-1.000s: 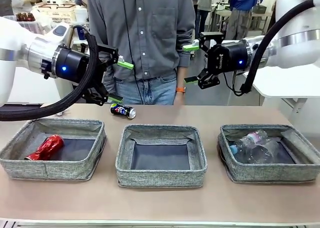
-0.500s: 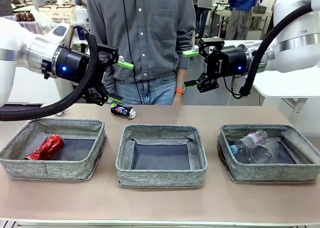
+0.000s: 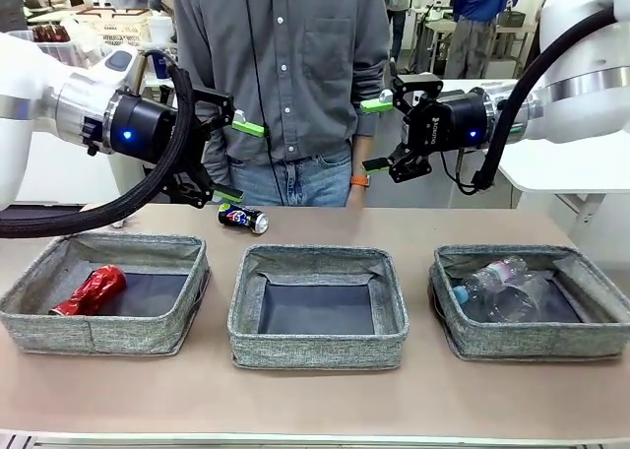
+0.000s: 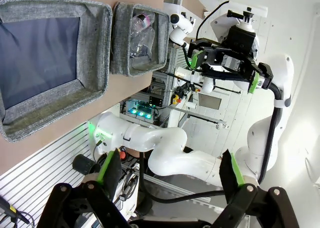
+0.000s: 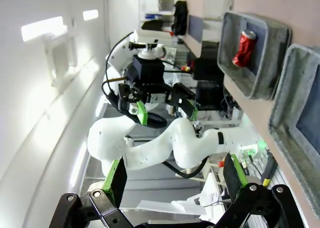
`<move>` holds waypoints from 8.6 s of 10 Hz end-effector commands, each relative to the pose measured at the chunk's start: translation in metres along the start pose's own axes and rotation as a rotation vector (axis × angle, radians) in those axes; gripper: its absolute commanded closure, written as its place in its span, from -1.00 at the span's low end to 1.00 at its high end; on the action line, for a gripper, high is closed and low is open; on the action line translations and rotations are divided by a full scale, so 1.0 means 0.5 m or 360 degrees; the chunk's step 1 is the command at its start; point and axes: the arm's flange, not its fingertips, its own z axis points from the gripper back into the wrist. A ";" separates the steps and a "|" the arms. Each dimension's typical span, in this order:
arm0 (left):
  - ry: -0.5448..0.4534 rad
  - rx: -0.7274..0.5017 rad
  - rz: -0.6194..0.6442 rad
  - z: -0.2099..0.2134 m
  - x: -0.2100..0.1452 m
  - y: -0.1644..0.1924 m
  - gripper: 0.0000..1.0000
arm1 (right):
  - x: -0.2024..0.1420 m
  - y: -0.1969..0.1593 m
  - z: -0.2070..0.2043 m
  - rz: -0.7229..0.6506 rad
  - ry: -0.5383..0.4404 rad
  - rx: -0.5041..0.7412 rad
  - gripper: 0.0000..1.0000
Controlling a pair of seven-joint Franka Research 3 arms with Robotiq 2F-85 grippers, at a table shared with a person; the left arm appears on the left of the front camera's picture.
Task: Sort the waste into the appropriate baskets.
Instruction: Pick up the waste item pointed out by the person.
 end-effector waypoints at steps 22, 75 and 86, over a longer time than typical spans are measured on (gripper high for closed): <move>0.0036 0.0561 -0.0163 0.023 0.036 -0.029 -1.00 | -0.002 0.000 -0.002 0.0023 -0.0018 -0.0002 -1.00; -0.0089 0.2019 -0.0109 0.255 0.538 0.300 -1.00 | -0.002 0.000 -0.002 0.0023 -0.0018 -0.0002 -1.00; -0.0068 0.2026 -0.0143 0.323 0.575 0.368 -1.00 | -0.002 0.000 -0.002 0.0023 -0.0018 -0.0002 -1.00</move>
